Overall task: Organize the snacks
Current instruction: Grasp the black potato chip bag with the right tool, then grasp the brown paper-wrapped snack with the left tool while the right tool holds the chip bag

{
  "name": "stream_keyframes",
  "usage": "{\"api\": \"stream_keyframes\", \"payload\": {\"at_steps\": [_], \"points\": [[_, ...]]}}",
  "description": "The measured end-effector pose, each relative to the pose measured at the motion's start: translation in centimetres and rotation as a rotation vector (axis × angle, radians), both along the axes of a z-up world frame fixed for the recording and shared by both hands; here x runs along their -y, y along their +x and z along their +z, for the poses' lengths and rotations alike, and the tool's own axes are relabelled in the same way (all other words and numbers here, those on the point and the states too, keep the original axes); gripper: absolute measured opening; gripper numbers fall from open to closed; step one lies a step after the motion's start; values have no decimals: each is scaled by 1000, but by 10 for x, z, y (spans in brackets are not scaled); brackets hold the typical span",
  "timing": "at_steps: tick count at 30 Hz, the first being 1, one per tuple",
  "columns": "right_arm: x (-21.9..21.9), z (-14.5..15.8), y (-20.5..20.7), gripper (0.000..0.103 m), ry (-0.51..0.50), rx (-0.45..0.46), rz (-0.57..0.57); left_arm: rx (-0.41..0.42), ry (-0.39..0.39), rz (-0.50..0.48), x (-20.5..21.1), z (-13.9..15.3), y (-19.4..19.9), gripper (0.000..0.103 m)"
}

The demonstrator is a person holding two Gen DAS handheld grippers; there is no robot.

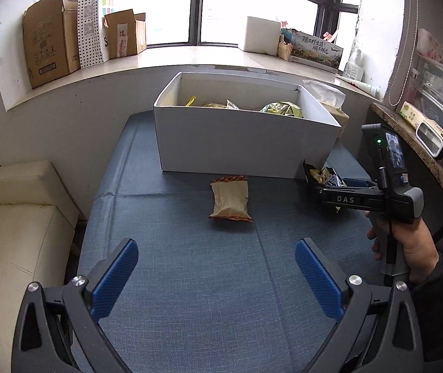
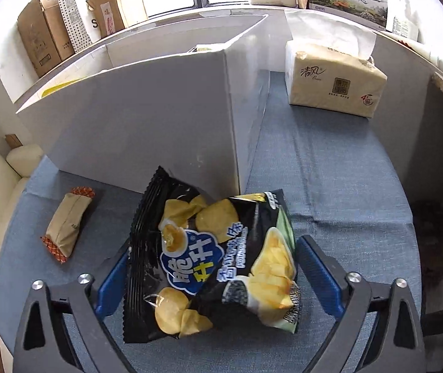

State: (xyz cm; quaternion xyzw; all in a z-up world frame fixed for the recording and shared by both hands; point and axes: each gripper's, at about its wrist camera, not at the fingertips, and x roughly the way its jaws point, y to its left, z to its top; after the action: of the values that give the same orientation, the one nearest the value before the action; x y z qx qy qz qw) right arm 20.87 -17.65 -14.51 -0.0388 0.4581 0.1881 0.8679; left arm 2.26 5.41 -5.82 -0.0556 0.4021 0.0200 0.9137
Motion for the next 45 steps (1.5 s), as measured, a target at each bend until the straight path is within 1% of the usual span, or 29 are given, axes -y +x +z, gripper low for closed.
{"api": "stream_keyframes", "payload": {"at_steps": [1,2,3,8,9,10,12,13,17,20,23,27,30,33,34,35,36,37,38,40,42,45], "points": [[2,2,-2,87,-1,15,1,-6,0,0,0,-2,1,103],[4,4,-5,78,4,27,11,-10,4,0,0,-3,2,103],[4,5,-6,71,-11,34,15,-14,7,0,1,-5,2,103],[0,5,-10,63,-61,47,54,-25,10,-6,4,-10,6,103],[1,6,-10,55,-54,50,54,-26,12,-9,5,-10,6,103],[3,8,-13,51,-46,55,45,-26,13,-11,6,-10,7,103],[8,12,-16,46,-15,48,48,-27,15,-19,6,-13,11,103],[9,15,-18,46,6,54,51,-30,15,-23,6,-14,14,103],[17,33,-39,46,38,116,71,-59,9,-46,6,-26,37,103],[26,49,-61,46,89,144,80,-91,3,-70,8,-39,64,103],[29,61,-83,46,87,180,88,-136,19,-55,10,-57,94,103],[36,66,-99,46,114,178,91,-163,49,-32,12,-74,126,103],[40,65,-106,46,125,173,84,-223,63,-9,12,-88,148,102],[43,63,-109,46,134,167,78,-239,75,-6,15,-95,154,93],[44,62,-110,46,135,165,75,-253,78,-6,15,-98,154,80],[44,61,-109,46,135,164,73,-239,50,-19,15,-98,152,69],[45,61,-109,46,137,163,73,-230,59,-19,15,-96,150,59],[45,60,-108,46,138,161,71,-225,83,-17,17,-94,148,51],[46,60,-108,46,137,160,68,-224,92,-19,17,-93,147,50],[46,58,-108,46,141,159,68,-205,52,-37,15,-89,142,48],[46,57,-109,46,142,157,69,-185,66,-32,15,-81,134,48],[46,56,-110,46,146,153,67,-130,74,-52,20,-61,114,48]]}}
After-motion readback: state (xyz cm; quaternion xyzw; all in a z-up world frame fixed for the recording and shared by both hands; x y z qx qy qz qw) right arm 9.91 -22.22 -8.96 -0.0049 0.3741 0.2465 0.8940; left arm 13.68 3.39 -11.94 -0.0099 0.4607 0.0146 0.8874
